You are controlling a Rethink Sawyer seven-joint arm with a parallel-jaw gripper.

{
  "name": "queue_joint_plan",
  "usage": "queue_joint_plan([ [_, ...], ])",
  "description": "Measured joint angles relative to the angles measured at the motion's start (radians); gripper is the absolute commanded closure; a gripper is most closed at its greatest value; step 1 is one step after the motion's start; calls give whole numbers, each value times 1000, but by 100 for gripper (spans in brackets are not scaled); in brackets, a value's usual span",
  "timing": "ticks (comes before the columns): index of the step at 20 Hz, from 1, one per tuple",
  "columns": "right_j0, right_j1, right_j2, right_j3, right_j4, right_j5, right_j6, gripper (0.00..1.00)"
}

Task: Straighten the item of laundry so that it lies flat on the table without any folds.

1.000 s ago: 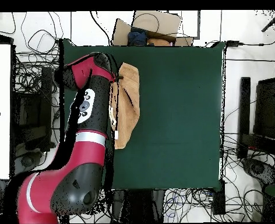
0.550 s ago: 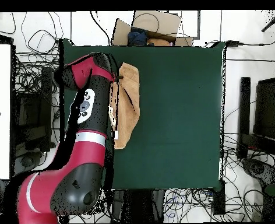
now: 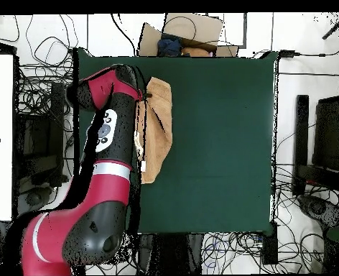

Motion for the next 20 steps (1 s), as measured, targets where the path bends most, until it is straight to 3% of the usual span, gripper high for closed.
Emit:
queue_joint_plan([
  [20,-18,0,0,-12,0,0,0,0],
])
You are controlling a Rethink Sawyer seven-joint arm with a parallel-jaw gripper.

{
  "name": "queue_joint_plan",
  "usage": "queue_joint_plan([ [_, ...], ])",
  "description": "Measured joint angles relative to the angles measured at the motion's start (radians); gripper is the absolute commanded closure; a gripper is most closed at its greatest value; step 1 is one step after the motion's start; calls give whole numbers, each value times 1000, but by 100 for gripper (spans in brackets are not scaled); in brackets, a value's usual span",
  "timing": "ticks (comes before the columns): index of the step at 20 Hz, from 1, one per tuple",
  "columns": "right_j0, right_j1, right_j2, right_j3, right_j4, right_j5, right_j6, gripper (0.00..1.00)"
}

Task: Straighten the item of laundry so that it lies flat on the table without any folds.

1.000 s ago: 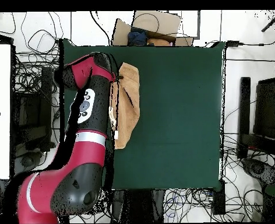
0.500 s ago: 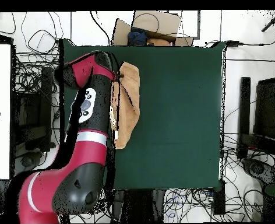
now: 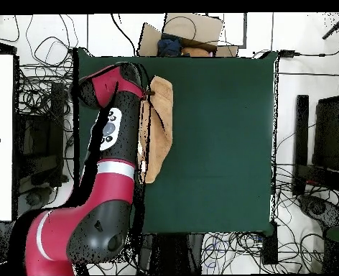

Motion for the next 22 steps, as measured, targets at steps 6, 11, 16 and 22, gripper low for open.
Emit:
queue_joint_plan([
  [6,-11,0,0,-4,0,0,0,0],
  [11,-24,3,0,-31,0,8,0,0],
  [16,-36,17,0,-95,0,53,0,0],
  [22,-36,28,0,-134,0,73,0,0],
])
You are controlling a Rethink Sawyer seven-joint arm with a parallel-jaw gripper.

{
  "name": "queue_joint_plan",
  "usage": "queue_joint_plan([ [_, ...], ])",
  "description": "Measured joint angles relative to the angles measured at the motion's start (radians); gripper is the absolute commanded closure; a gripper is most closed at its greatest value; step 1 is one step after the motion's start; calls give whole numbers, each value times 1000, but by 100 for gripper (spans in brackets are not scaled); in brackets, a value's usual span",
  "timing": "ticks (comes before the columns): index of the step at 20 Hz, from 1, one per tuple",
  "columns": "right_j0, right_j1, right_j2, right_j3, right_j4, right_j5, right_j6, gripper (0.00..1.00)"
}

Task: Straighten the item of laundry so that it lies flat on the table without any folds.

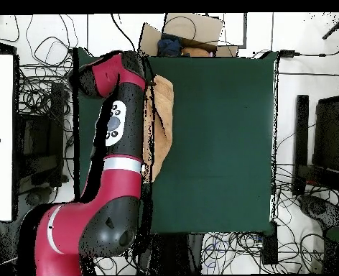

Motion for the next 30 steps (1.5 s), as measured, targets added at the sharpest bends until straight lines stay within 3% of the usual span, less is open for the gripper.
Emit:
queue_joint_plan([
  [19,0,49,0,-49,0,5,0,0],
  [30,0,118,-35,-146,0,33,0,0],
])
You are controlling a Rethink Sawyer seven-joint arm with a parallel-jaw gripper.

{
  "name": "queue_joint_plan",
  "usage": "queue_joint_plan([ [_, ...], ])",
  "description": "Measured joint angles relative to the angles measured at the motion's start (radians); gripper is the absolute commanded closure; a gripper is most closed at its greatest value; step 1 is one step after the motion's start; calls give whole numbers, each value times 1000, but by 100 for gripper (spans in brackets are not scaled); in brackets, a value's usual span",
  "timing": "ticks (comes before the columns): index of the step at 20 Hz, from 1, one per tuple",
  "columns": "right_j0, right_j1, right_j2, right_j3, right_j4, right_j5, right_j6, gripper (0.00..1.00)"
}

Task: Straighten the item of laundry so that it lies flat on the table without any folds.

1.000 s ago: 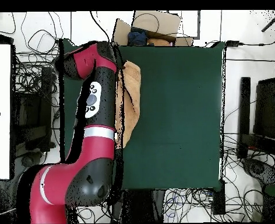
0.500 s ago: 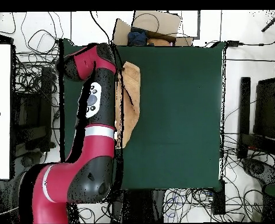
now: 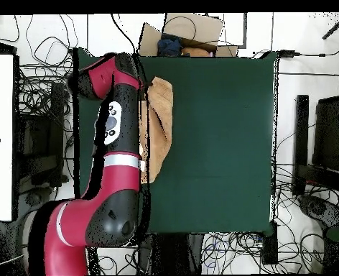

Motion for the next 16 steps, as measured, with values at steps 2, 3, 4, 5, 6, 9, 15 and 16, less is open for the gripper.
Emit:
queue_joint_plan([
  [2,0,4,-4,-11,0,9,0,0],
  [3,0,7,-5,-16,0,15,0,0],
  [4,0,10,-9,-24,0,25,0,0],
  [5,0,11,-11,-28,0,28,0,0],
  [6,0,13,-17,-34,0,37,0,0],
  [9,0,16,-30,-46,0,53,0,0],
  [15,0,23,-46,-67,0,72,0,0],
  [16,0,25,-51,-72,0,75,0,0],
])
